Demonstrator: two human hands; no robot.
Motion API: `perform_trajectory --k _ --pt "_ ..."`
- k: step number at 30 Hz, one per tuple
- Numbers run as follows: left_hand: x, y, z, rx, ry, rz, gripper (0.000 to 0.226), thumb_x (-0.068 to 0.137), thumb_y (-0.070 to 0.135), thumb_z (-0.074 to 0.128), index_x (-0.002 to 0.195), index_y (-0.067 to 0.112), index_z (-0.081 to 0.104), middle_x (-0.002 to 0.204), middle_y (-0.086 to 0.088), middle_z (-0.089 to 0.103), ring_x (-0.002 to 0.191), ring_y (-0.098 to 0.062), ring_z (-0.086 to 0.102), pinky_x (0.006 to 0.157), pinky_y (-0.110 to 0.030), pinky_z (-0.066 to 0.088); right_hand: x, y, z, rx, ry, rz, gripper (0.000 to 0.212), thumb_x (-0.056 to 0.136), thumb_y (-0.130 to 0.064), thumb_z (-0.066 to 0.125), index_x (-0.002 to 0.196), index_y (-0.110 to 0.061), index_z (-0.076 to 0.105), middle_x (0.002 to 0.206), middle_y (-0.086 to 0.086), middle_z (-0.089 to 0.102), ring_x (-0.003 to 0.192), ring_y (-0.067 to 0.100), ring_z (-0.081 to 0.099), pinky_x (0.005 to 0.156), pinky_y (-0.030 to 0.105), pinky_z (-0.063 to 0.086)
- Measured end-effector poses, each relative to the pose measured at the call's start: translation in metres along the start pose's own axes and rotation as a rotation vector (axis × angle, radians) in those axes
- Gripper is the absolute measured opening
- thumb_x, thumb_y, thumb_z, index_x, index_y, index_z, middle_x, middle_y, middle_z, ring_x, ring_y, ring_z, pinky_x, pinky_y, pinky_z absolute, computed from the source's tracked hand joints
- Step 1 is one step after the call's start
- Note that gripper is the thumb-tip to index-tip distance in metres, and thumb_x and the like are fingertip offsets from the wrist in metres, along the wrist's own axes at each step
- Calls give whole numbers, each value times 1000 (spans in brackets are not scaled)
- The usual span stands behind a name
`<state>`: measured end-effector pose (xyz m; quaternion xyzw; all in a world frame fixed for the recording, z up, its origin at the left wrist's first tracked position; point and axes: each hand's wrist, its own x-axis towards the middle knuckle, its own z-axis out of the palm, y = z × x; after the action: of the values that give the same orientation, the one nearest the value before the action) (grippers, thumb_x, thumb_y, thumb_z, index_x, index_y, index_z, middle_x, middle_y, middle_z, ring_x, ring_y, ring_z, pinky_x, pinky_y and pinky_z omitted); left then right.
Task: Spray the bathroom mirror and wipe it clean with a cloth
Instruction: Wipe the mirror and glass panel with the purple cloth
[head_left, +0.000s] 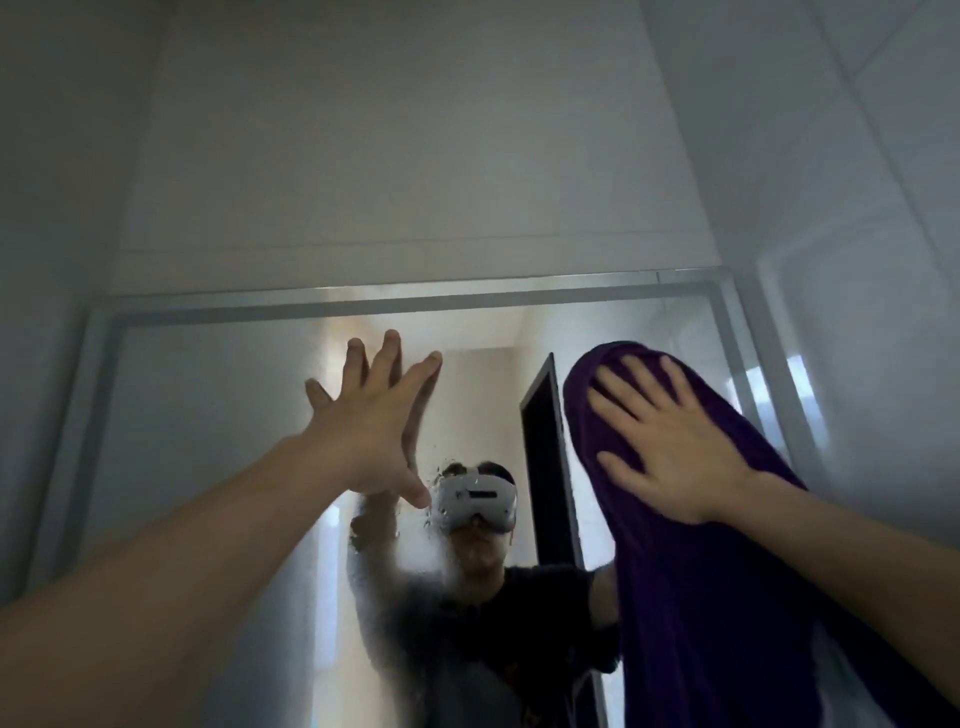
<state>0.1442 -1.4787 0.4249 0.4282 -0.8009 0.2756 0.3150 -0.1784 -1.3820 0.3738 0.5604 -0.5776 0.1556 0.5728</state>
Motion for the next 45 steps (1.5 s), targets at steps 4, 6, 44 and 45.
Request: perform_trajectory --k 4,6,44,45 --pt "2 2 2 -20 -12 1 159 46 64 94 152 49 -25 159 8 -42 149 -35 -36 114 -77 1 39 13 -8 79 47 325 78 93 -62 11 161 -24 14 171 3 10 157 30 0 124 55 -7" --pt "2 0 2 -15 -20 9 158 48 65 93 152 49 -26 159 6 -42 149 -36 -36 114 -77 1 71 2 -16 145 90 425 78 92 -61 10 161 -25 12 171 3 7 156 32 -1 123 57 -7" --pt "-22 -112 -11 -70 -15 -160 157 46 62 95 151 55 -22 163 13 -33 152 -40 -25 119 -71 15 154 -193 -40 183 118 22 70 98 -54 21 162 -29 8 171 1 4 157 32 -7 120 60 -12" --pt "-23 -112 -11 -68 -16 -161 157 47 62 95 151 55 -22 163 13 -33 152 -41 -26 119 -71 15 145 -201 -39 180 115 -18 70 98 -54 21 162 -29 8 171 2 4 157 33 -7 120 61 -13"
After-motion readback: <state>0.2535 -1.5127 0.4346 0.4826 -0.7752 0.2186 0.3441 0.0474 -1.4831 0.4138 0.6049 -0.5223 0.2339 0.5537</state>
